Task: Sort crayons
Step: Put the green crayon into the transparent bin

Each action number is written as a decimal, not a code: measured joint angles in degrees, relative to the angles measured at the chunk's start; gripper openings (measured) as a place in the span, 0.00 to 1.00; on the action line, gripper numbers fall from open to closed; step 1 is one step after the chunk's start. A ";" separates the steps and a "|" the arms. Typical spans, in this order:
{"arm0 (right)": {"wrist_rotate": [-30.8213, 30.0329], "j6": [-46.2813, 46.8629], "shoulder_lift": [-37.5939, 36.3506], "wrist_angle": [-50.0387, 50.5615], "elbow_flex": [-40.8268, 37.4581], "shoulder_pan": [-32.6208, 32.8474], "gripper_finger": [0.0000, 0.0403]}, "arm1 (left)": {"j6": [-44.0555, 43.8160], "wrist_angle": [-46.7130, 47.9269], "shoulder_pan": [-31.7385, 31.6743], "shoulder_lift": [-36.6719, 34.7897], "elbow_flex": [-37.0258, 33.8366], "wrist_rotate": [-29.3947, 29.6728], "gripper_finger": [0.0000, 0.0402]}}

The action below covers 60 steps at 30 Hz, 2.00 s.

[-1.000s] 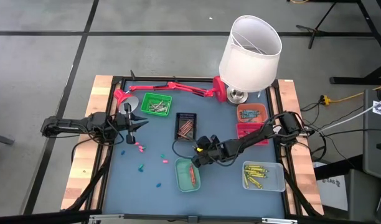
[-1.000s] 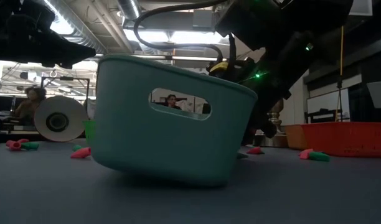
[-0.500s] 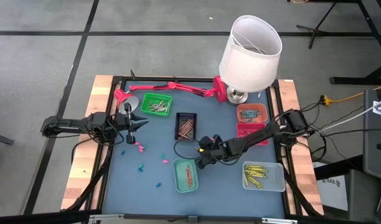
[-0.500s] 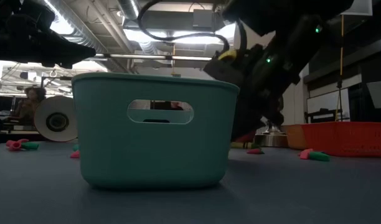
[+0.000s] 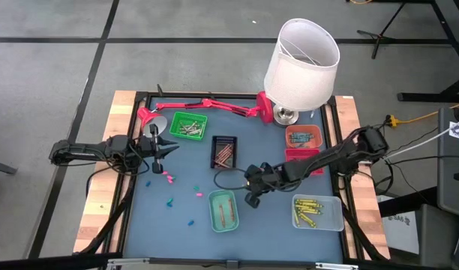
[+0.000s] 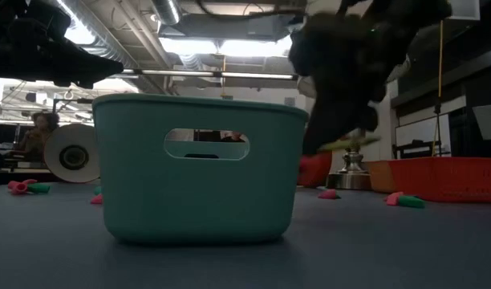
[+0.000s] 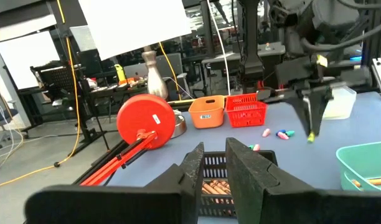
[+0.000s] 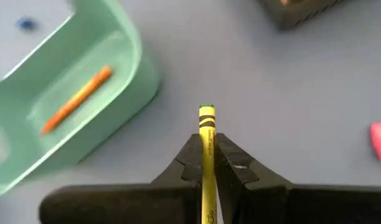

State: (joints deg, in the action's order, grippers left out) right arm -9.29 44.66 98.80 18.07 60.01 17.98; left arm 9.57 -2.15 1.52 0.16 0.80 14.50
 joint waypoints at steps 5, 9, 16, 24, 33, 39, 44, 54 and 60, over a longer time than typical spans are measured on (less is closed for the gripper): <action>7.25 -1.51 -6.12 5.91 0.04 0.01 0.04 | 0.00 0.00 0.00 -0.02 0.00 0.00 0.13; 12.43 -1.48 -11.10 11.31 0.04 0.26 0.04 | 0.00 -0.01 0.02 -0.02 0.00 0.00 0.13; 13.58 0.38 -20.33 19.21 0.04 2.61 0.04 | 0.02 -0.02 0.02 -0.02 0.00 0.00 0.13; 14.89 -0.10 -30.53 30.05 0.08 9.18 0.04 | 0.01 -0.02 0.00 -0.01 0.00 0.00 0.13; 11.81 1.45 -31.30 37.48 -0.61 22.77 0.05 | 0.00 0.00 0.00 0.00 0.00 0.00 0.13; 10.36 7.93 -31.04 37.48 -4.89 26.47 0.09 | 0.01 0.00 0.01 -0.01 0.00 0.00 0.13; 12.99 10.59 -31.01 37.43 -7.53 26.29 0.10 | 0.00 -0.02 0.00 0.00 0.00 0.00 0.13; 14.42 10.20 -31.01 37.35 -8.79 26.29 0.10 | 0.02 0.00 0.00 -0.02 0.00 0.00 0.13; 14.41 8.95 -31.01 37.35 -8.79 26.25 0.11 | 0.00 -0.01 0.00 0.00 0.00 0.00 0.13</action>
State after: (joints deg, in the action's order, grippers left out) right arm 5.13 53.60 67.79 55.42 51.22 44.23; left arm 9.56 -2.17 1.52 0.16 0.80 14.50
